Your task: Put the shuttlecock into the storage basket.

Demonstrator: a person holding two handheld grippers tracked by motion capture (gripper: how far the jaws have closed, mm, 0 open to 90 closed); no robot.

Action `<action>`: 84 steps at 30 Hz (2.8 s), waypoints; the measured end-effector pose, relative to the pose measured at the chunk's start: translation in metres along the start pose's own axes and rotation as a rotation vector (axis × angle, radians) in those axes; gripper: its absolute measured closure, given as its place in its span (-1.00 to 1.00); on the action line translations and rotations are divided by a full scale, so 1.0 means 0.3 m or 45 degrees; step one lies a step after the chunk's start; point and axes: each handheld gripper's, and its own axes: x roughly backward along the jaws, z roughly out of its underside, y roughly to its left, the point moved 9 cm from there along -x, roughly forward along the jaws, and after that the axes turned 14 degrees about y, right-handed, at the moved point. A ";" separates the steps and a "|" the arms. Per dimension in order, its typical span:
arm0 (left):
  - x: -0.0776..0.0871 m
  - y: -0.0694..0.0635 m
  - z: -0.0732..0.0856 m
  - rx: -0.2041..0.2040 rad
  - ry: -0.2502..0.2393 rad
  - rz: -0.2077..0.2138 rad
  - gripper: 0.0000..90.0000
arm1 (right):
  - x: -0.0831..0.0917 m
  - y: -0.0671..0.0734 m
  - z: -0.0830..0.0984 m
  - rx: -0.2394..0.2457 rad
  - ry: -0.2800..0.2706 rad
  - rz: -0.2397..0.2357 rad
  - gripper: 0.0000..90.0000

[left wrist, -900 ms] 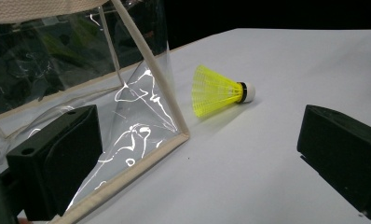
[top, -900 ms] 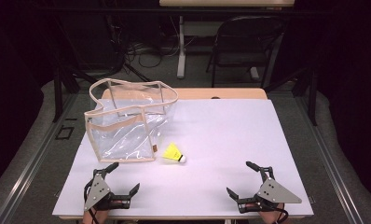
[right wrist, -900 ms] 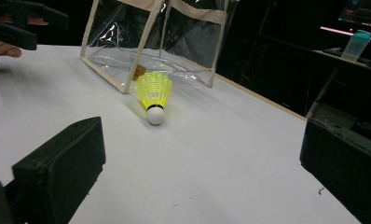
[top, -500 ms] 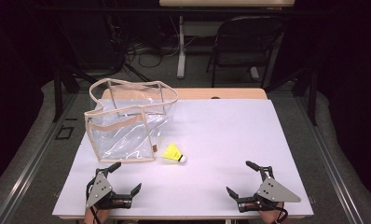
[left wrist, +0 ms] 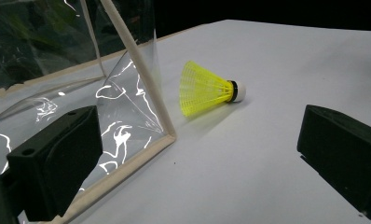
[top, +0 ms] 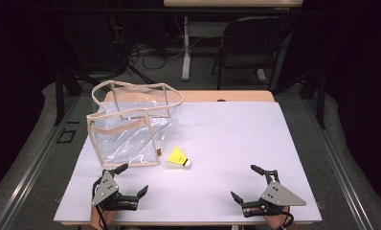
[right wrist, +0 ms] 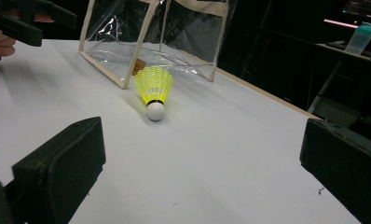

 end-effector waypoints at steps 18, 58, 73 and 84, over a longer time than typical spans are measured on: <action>-0.061 -0.033 -0.061 -0.034 0.107 0.025 -1.00 | -0.009 0.000 0.007 -0.001 0.013 -0.016 -1.00; -0.201 -0.053 -0.163 -0.066 0.253 0.124 -1.00 | -0.038 0.016 0.001 0.018 0.043 -0.060 -1.00; -0.272 -0.057 -0.205 -0.095 0.349 0.157 -0.96 | -0.040 0.017 0.004 0.017 0.049 -0.060 -1.00; -0.330 -0.050 -0.215 -0.102 0.427 0.164 -0.74 | -0.037 0.017 0.008 0.017 0.054 -0.059 -1.00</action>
